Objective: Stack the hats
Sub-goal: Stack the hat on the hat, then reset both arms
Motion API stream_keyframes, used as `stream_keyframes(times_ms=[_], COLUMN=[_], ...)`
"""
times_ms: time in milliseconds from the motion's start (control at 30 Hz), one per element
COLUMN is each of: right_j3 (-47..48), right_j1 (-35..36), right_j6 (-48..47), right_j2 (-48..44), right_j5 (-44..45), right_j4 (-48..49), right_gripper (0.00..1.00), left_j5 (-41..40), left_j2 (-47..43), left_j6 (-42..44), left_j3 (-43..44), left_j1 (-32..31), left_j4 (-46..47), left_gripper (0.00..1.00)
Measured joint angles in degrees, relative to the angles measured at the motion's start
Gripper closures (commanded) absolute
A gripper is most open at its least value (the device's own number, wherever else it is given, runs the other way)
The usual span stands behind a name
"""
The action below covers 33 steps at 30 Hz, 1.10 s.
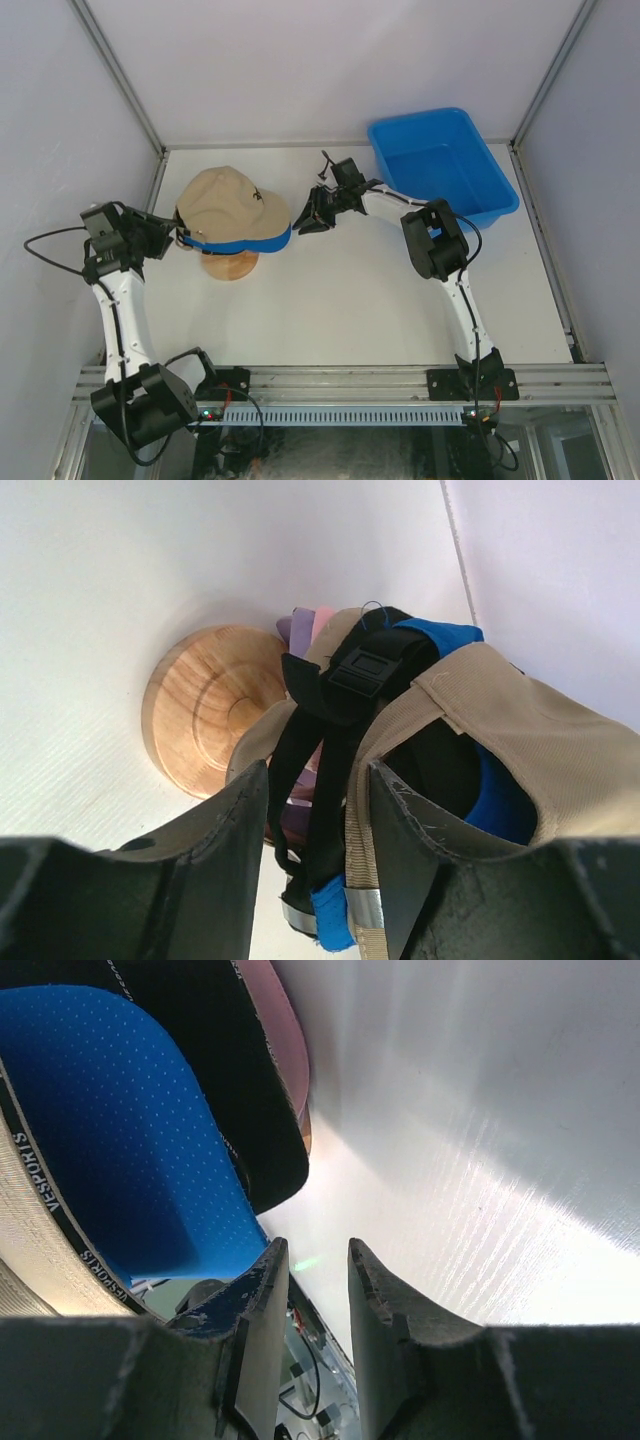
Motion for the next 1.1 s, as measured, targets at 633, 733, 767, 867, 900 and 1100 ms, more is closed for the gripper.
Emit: stream_keyframes(times_ms=[633, 733, 767, 867, 900, 1100], right_j3=[0.00, 0.00, 0.00, 0.00, 0.00, 0.00], right_j1=[-0.44, -0.66, -0.72, -0.79, -0.83, -0.98], right_j6=[-1.88, -2.10, -2.19, -2.73, -2.91, -3.67], right_j2=[-0.02, -0.07, -0.11, -0.55, -0.72, -1.55], right_j5=[0.61, 0.70, 0.81, 1.09, 1.25, 1.53], right_j4=[-2.29, -2.69, -2.89, -3.41, -3.54, -4.35], right_gripper=[0.71, 0.71, 0.71, 0.71, 0.71, 0.71], left_j5=[-2.86, -3.32, -3.50, -4.20, -4.57, -5.70], left_j2=[-4.46, -5.25, -5.51, -6.14, -6.36, -8.13], left_j6=[-2.23, -2.71, -2.97, -3.08, -3.13, -3.39], left_j3=[0.00, 0.00, 0.00, 0.00, 0.00, 0.00], left_j1=[0.07, 0.07, 0.07, 0.07, 0.07, 0.11], left_j4=[-0.22, -0.61, -0.83, -1.55, -1.73, -2.49], left_gripper=[0.45, 0.45, 0.45, 0.45, 0.45, 0.44])
